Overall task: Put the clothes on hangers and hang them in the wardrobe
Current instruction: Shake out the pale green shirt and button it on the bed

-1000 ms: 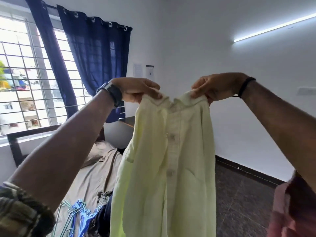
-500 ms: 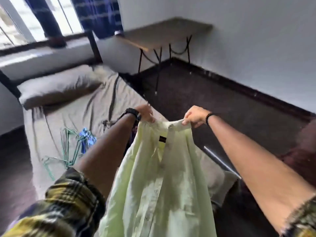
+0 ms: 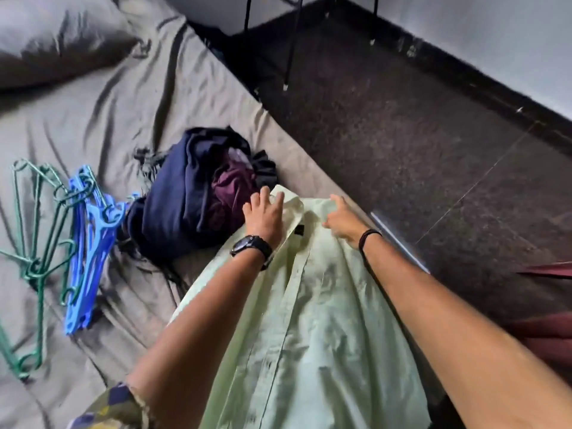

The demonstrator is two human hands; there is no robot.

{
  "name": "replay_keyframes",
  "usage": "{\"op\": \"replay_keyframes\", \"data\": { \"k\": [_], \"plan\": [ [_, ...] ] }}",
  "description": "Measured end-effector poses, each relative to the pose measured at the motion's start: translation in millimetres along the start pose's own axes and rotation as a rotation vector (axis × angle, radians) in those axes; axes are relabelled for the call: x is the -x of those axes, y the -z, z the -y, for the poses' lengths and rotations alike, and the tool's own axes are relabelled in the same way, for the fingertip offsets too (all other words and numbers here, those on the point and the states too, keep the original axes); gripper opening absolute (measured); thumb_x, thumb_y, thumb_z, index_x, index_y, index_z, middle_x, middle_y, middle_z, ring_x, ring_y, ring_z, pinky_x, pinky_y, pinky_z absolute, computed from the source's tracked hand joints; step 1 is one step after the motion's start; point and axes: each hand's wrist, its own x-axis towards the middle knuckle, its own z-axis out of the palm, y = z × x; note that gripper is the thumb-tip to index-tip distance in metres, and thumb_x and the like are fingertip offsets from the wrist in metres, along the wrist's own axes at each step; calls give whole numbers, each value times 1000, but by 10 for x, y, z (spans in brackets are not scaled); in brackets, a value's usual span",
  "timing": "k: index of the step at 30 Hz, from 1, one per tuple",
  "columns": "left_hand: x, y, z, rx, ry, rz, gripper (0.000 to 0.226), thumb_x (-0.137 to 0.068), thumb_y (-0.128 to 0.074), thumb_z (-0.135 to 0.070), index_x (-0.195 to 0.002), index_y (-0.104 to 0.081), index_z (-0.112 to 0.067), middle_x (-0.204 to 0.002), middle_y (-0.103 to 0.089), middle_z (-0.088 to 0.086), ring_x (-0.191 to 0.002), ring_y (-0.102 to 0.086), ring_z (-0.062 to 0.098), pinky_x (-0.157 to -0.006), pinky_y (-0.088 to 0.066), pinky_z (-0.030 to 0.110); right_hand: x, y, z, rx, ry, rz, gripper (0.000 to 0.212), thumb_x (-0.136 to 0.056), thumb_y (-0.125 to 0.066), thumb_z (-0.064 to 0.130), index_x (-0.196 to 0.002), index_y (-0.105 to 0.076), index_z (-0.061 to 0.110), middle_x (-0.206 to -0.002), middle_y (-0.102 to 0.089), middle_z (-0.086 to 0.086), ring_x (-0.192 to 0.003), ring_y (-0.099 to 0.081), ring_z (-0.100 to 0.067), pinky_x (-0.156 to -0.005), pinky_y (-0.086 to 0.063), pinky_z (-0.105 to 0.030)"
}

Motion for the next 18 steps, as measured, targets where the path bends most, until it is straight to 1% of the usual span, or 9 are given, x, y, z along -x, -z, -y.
{"op": "replay_keyframes", "data": {
  "k": [1,2,3,5,7,10,12,14,18],
  "plan": [
    [137,-179,37,54,19,-10,44,-83,-59,-11,-126,-50,-15,-124,-44,14,-106,-45,35,-85,-37,41,30,-166,-102,-15,-8,8,65,-87,-50,-2,-145,-29,19,-96,-48,-1,-87,-52,-21,-76,-47,-33],
    [276,-324,70,145,42,-29,38,-81,-58,-6,-119,-56,-9,-115,-49,17,-98,-49,37,-81,-39,41,65,-312,-201,-47,-1,-24,59,-87,-48,-2,-139,-37,22,-99,-51,-5,-92,-55,-26,-82,-50,-43],
    [416,-434,109,244,78,-45,32,-79,-58,-2,-111,-59,-5,-107,-52,20,-91,-52,39,-78,-42,42,144,-452,-263,-88,13,-61,47,-85,-47,-2,-123,-49,25,-95,-55,-8,-92,-59,-32,-85,-52,-48],
    [659,-608,201,380,190,9,23,-82,-58,-5,-105,-59,-2,-105,-53,21,-90,-54,40,-79,-44,42,300,-710,-388,-131,-8,-123,32,-82,-48,-1,-84,-56,30,-85,-59,-8,-88,-64,-38,-82,-54,-50],
    [836,-724,253,421,272,134,17,-89,-52,-11,-103,-58,-3,-106,-55,19,-95,-53,37,-80,-41,39,485,-917,-464,-116,-27,-118,27,-82,-52,3,-70,-55,28,-79,-61,-7,-81,-66,-34,-78,-56,-43],
    [984,-772,247,438,224,131,17,-92,-45,-9,-93,-60,-2,-96,-57,19,-93,-53,36,-75,-38,37,656,-1173,-624,-14,-16,-124,7,-81,-63,11,-88,-63,13,-88,-67,-10,-90,-63,-29,-79,-48,-31],
    [1017,-770,205,412,147,52,22,-92,-46,-9,-104,-64,-4,-98,-55,17,-94,-53,33,-77,-40,36,679,-1285,-751,28,-7,-182,20,-81,-67,14,-98,-61,7,-97,-67,-14,-97,-59,-30,-82,-43,-32],
    [1019,-802,180,416,89,-18,26,-91,-51,-8,-113,-64,-7,-103,-57,15,-94,-53,30,-79,-42,36,663,-1354,-878,23,-19,-233,25,-80,-70,16,-100,-59,5,-100,-66,-15,-99,-59,-31,-84,-43,-34],
    [1002,-954,270,586,200,59,21,-83,-53,-3,-91,-71,-11,-93,-68,8,-88,-61,25,-74,-43,26,570,-1475,-1042,-18,-8,-331,25,-80,-72,20,-96,-57,6,-99,-65,-14,-99,-60,-31,-84,-43,-32]
  ]
}}
